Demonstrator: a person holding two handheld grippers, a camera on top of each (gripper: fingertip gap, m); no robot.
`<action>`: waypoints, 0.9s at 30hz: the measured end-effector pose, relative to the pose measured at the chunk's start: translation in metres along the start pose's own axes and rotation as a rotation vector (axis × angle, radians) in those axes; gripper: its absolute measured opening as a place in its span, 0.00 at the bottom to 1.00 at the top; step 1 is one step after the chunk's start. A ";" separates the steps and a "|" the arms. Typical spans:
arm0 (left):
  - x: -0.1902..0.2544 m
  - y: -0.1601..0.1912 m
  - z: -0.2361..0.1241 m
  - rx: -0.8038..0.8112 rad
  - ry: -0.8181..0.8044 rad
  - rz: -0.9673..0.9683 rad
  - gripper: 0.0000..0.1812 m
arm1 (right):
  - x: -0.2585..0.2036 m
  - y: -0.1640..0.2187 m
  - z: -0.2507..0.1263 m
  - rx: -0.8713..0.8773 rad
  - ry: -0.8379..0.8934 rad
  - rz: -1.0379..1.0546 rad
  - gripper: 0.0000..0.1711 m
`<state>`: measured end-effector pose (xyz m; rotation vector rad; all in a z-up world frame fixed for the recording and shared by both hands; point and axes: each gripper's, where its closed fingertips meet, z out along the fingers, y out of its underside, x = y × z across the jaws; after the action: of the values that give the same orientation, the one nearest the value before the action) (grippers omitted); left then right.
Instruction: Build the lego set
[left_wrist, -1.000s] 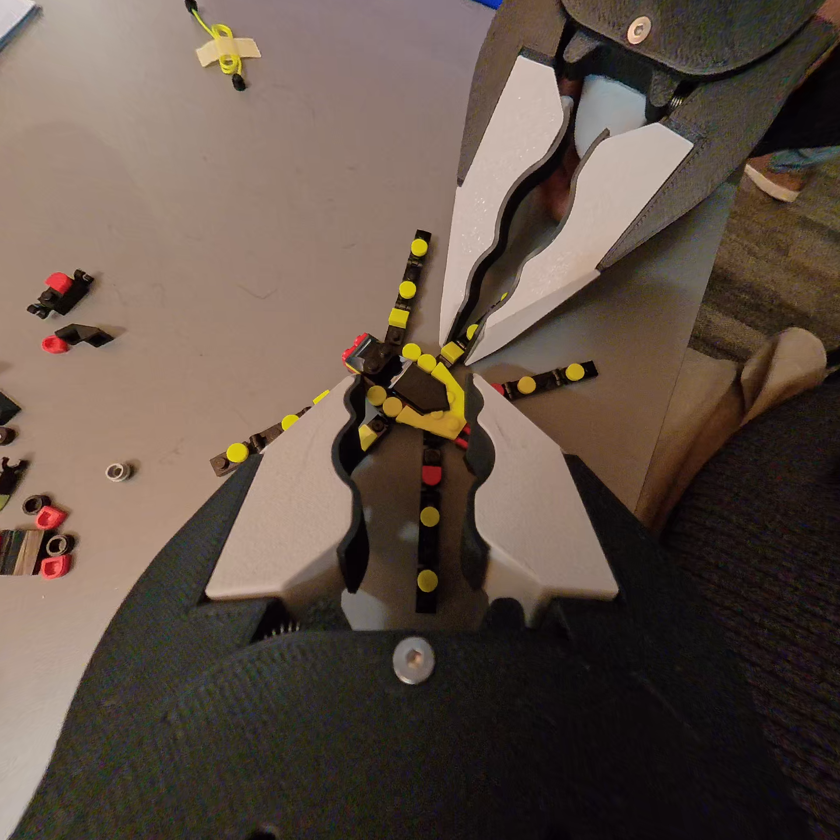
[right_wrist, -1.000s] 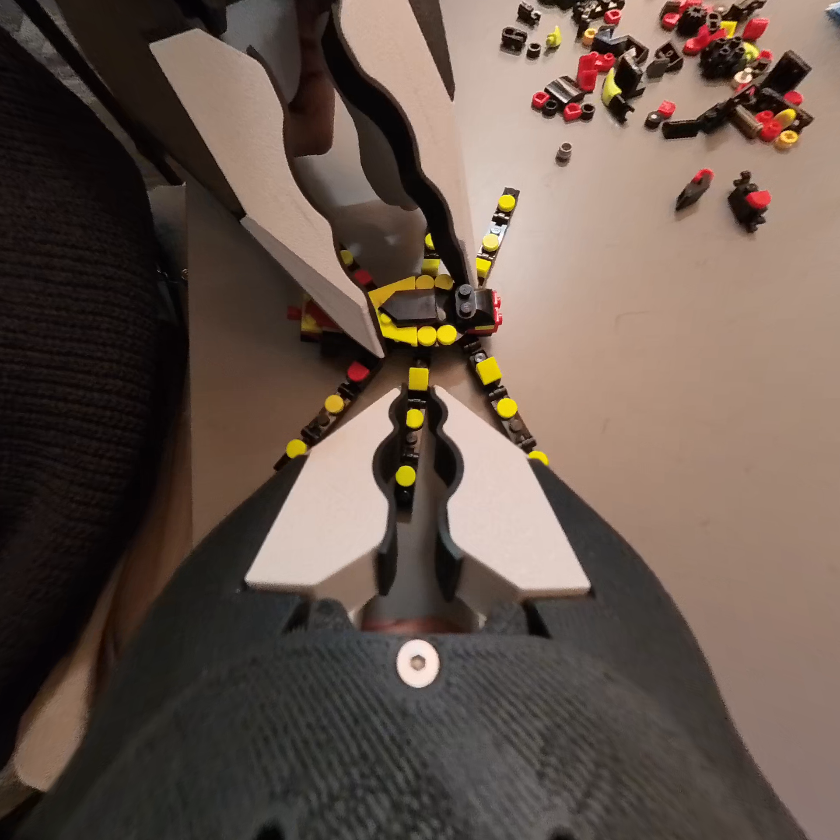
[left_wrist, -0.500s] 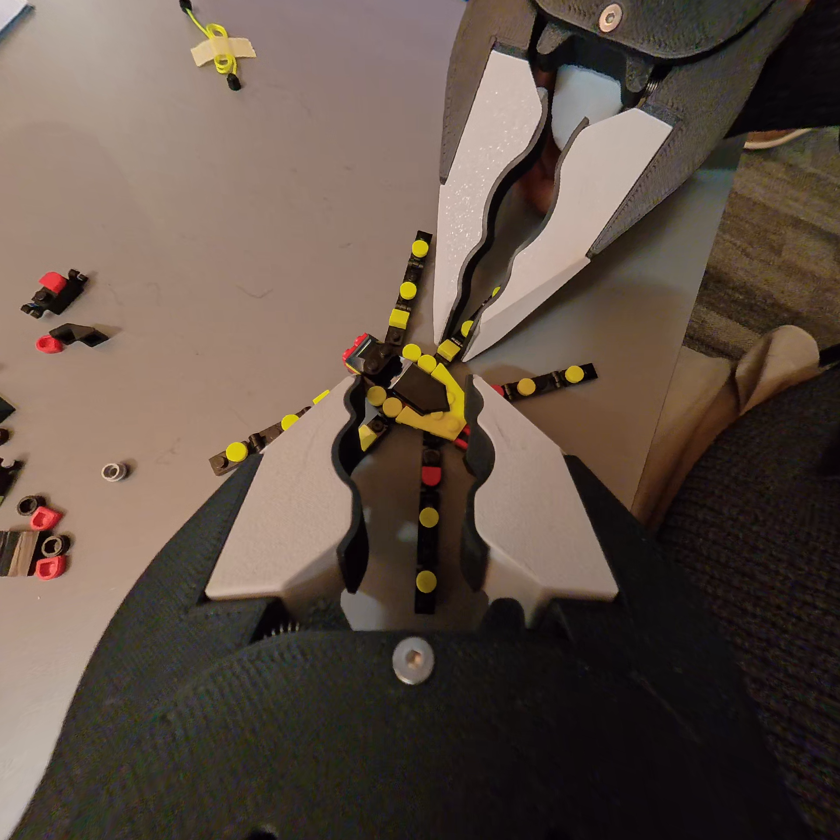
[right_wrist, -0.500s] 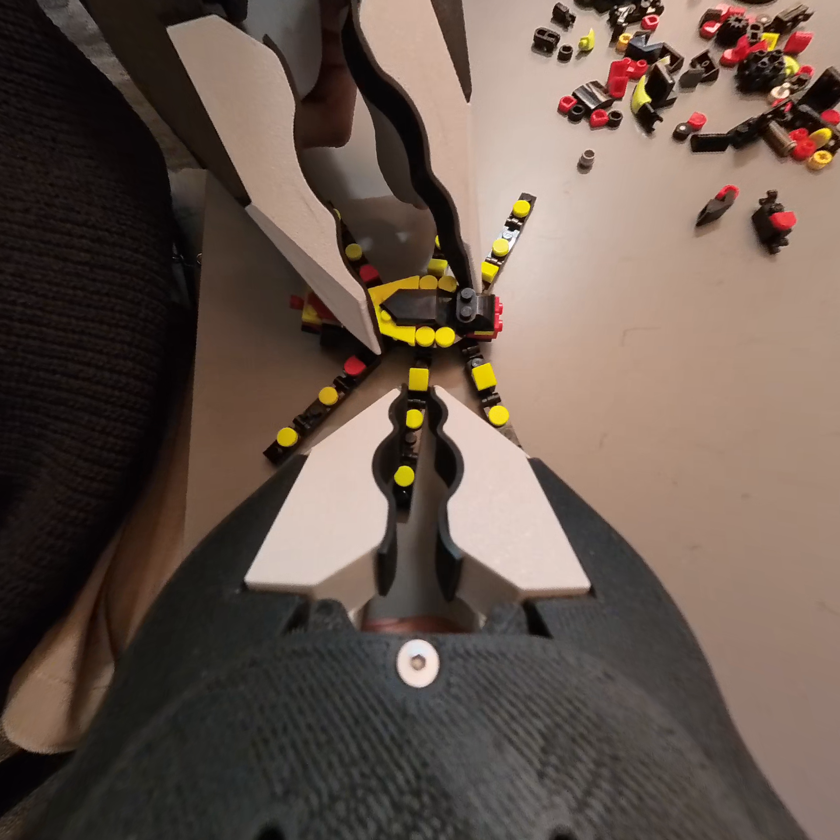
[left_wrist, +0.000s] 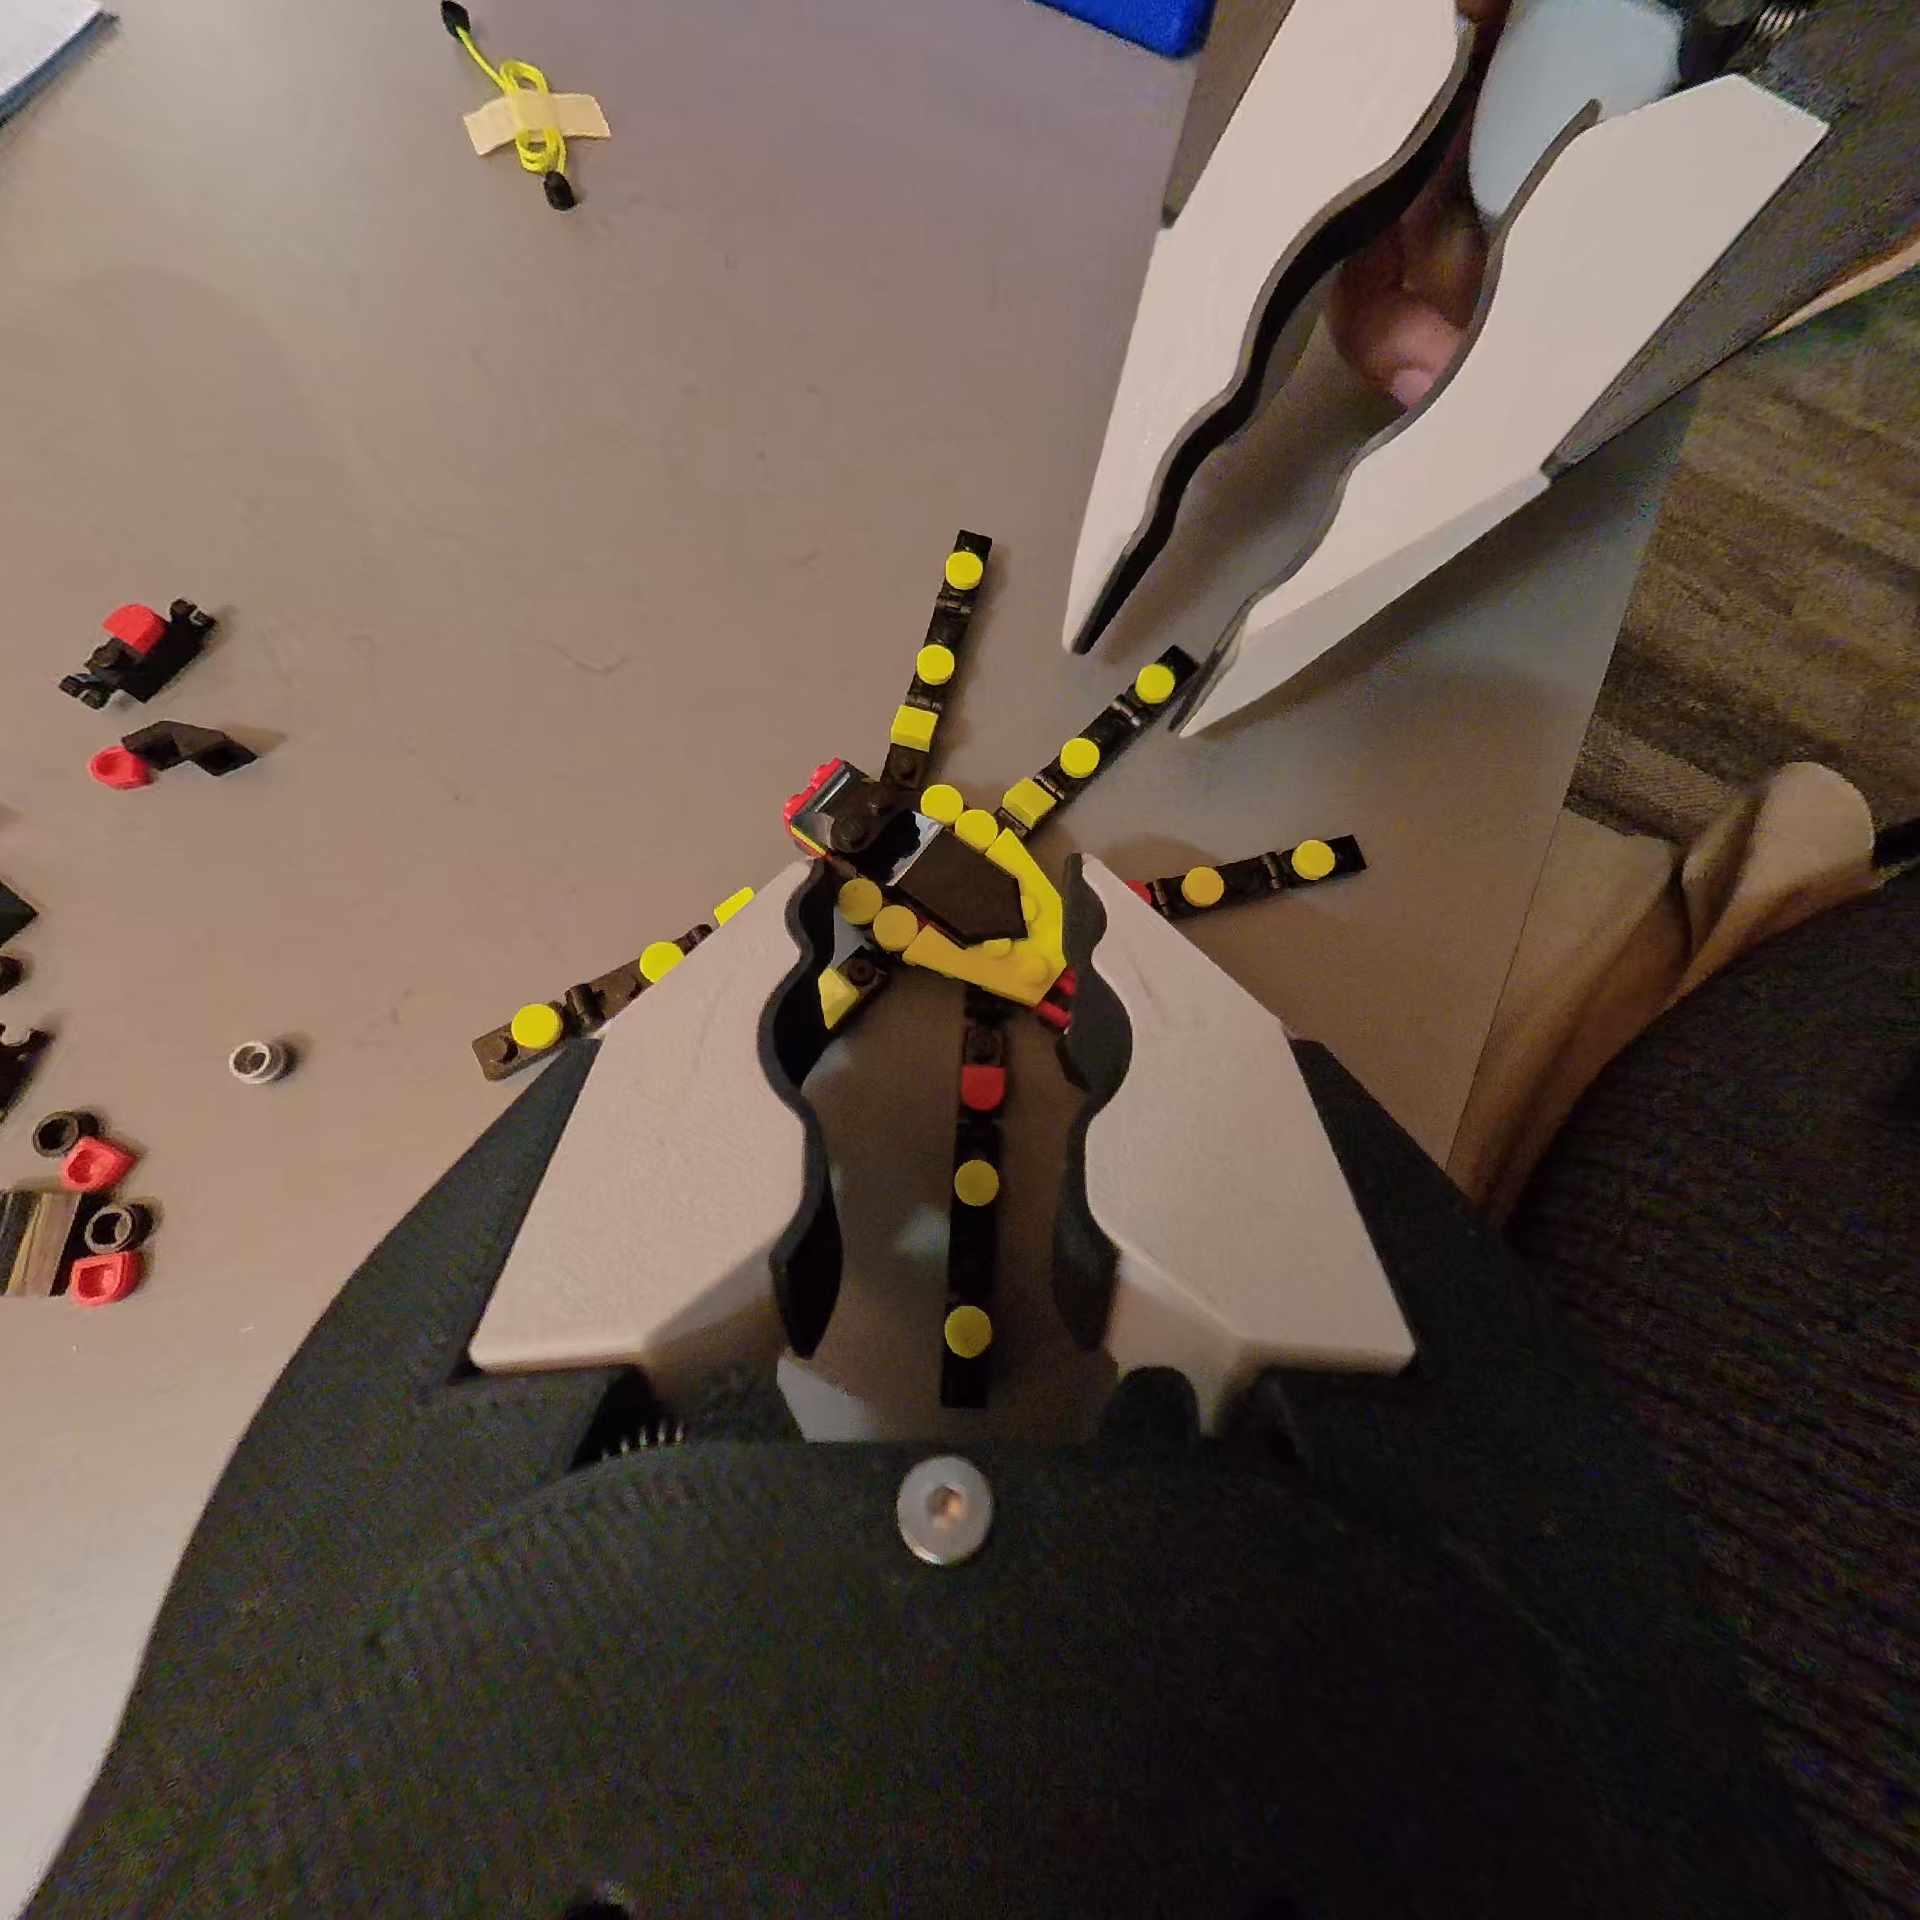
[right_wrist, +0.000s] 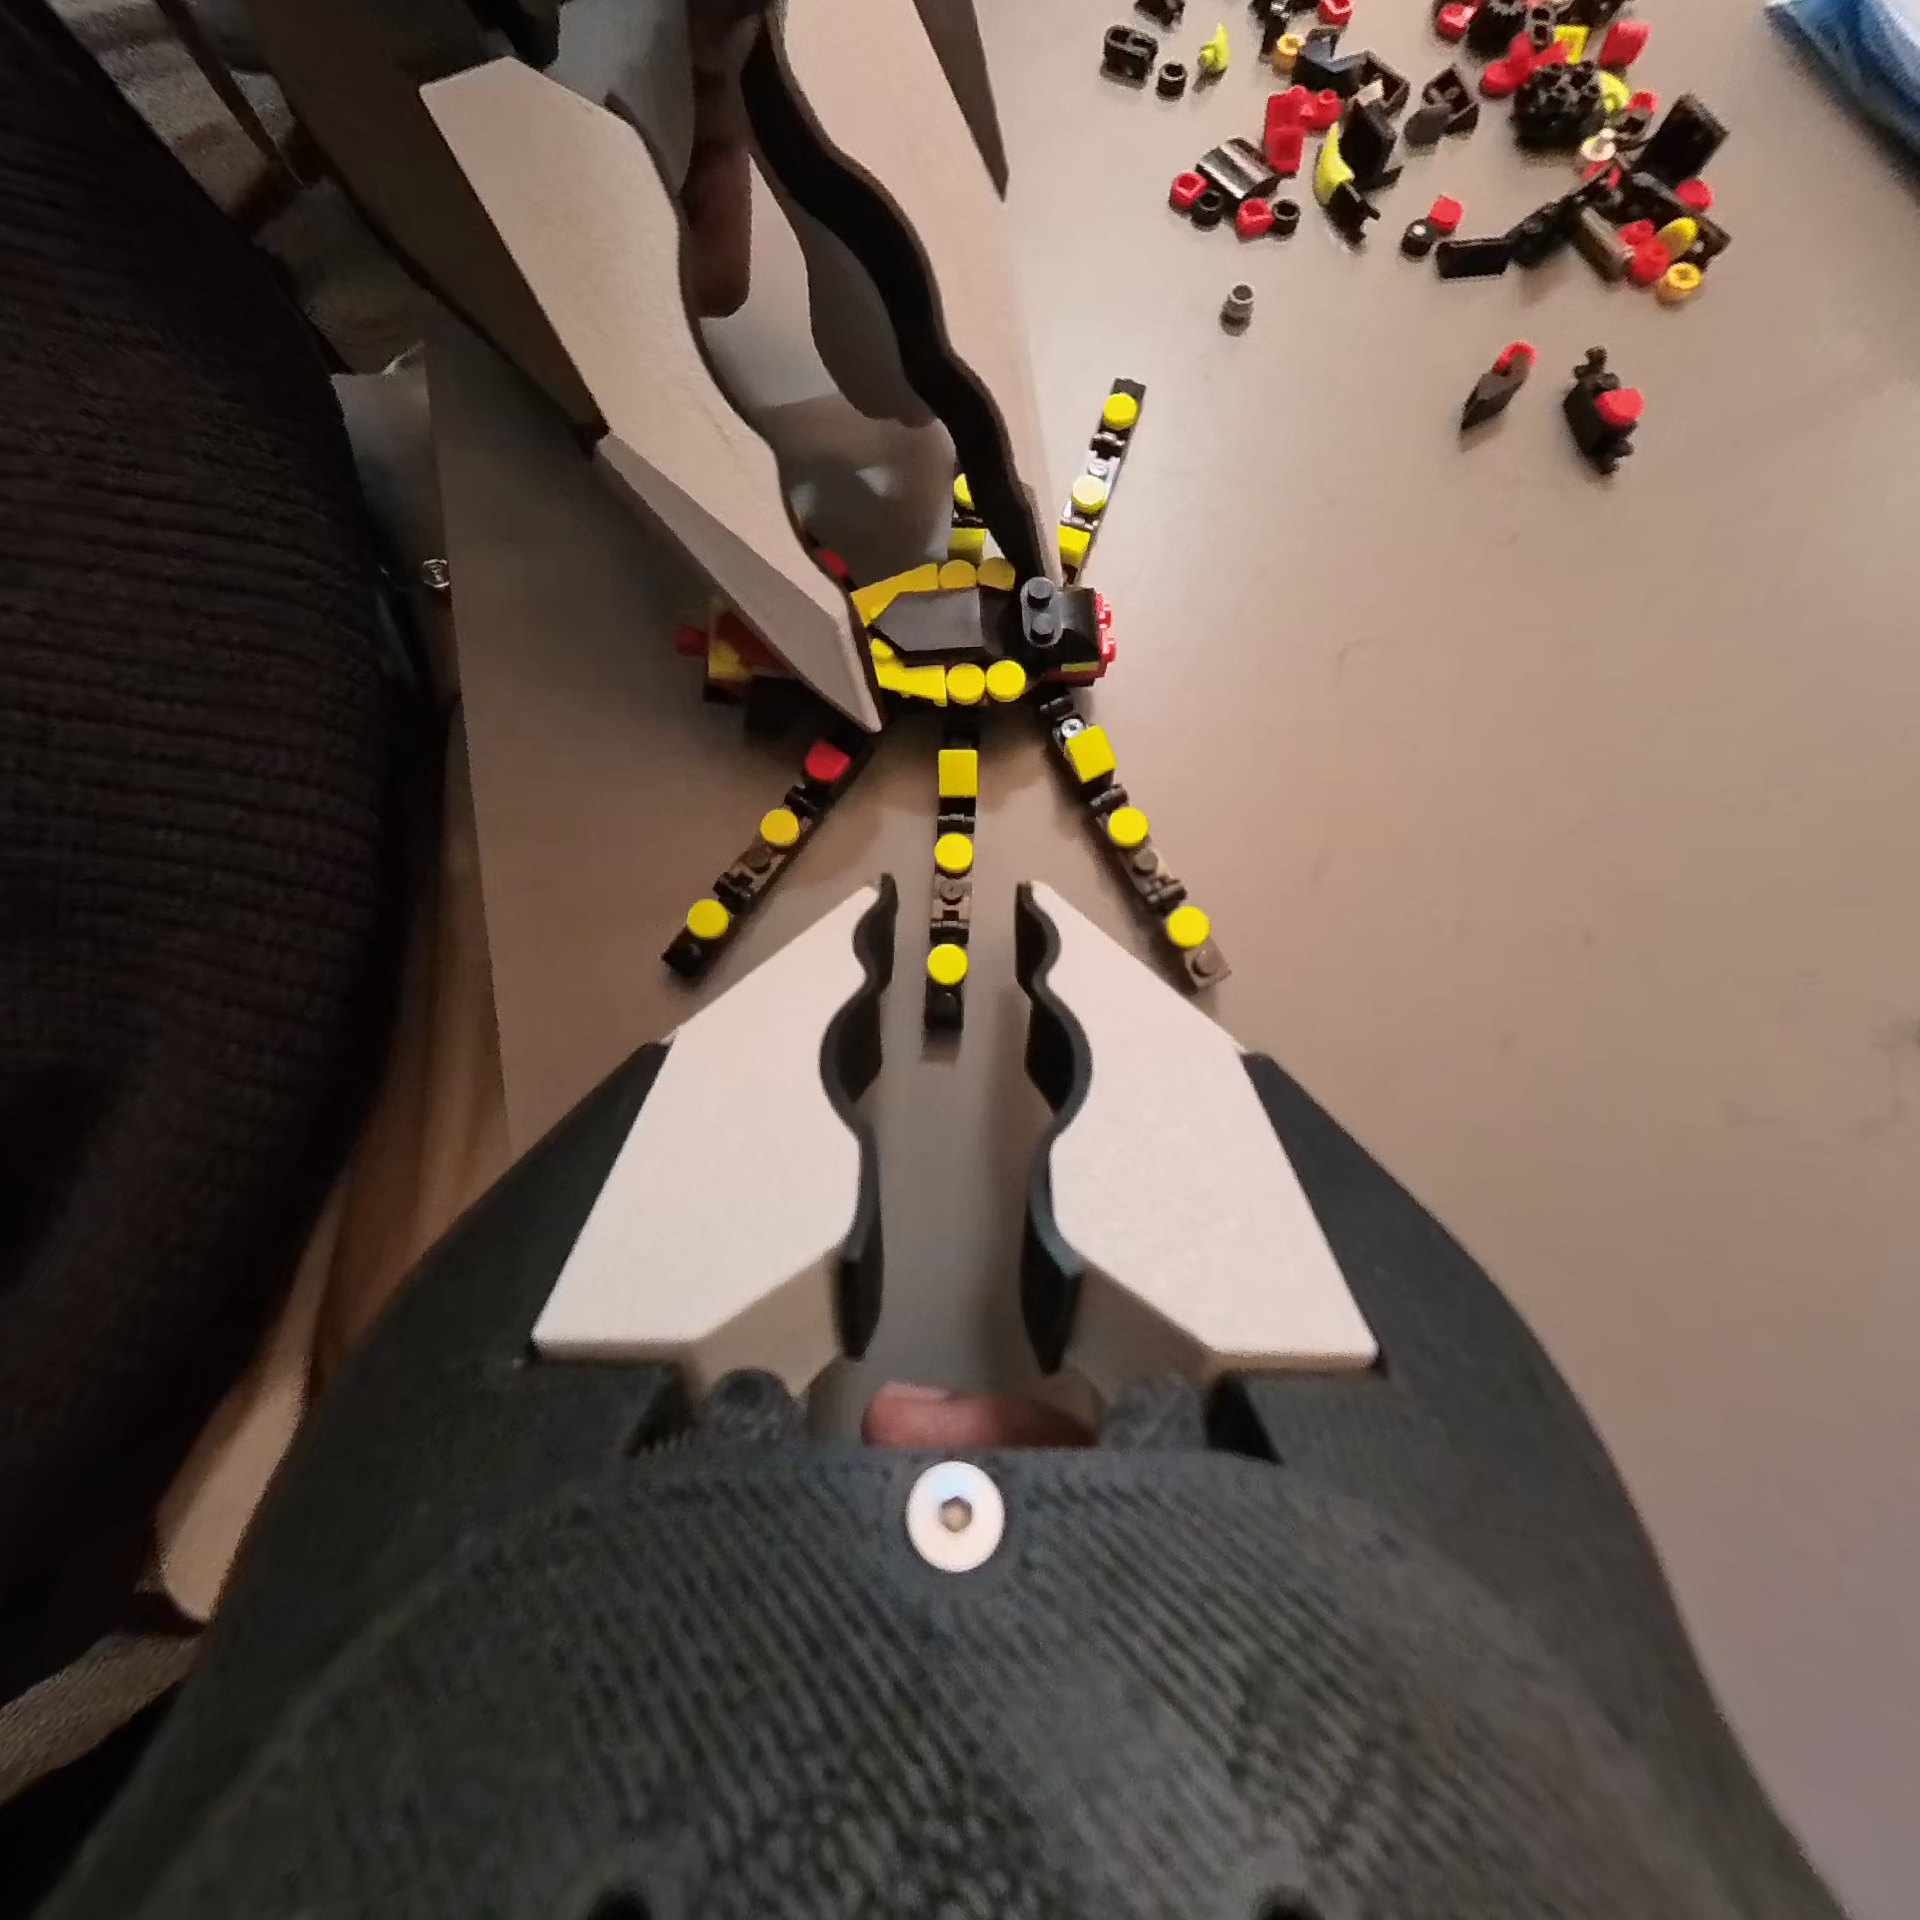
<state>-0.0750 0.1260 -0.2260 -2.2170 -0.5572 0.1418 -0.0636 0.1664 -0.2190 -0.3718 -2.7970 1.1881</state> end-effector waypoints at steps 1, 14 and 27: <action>0.000 0.000 0.000 0.000 0.002 -0.002 0.25 | -0.001 0.002 -0.001 -0.002 0.005 0.005 0.12; 0.000 0.001 0.000 0.002 0.008 -0.003 0.25 | 0.001 0.016 0.006 -0.040 0.004 -0.004 0.06; 0.000 0.001 0.000 0.002 0.006 -0.002 0.25 | -0.001 0.015 0.002 -0.049 -0.001 -0.007 0.04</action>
<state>-0.0749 0.1259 -0.2265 -2.2142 -0.5560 0.1342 -0.0597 0.1746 -0.2313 -0.3641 -2.8303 1.1208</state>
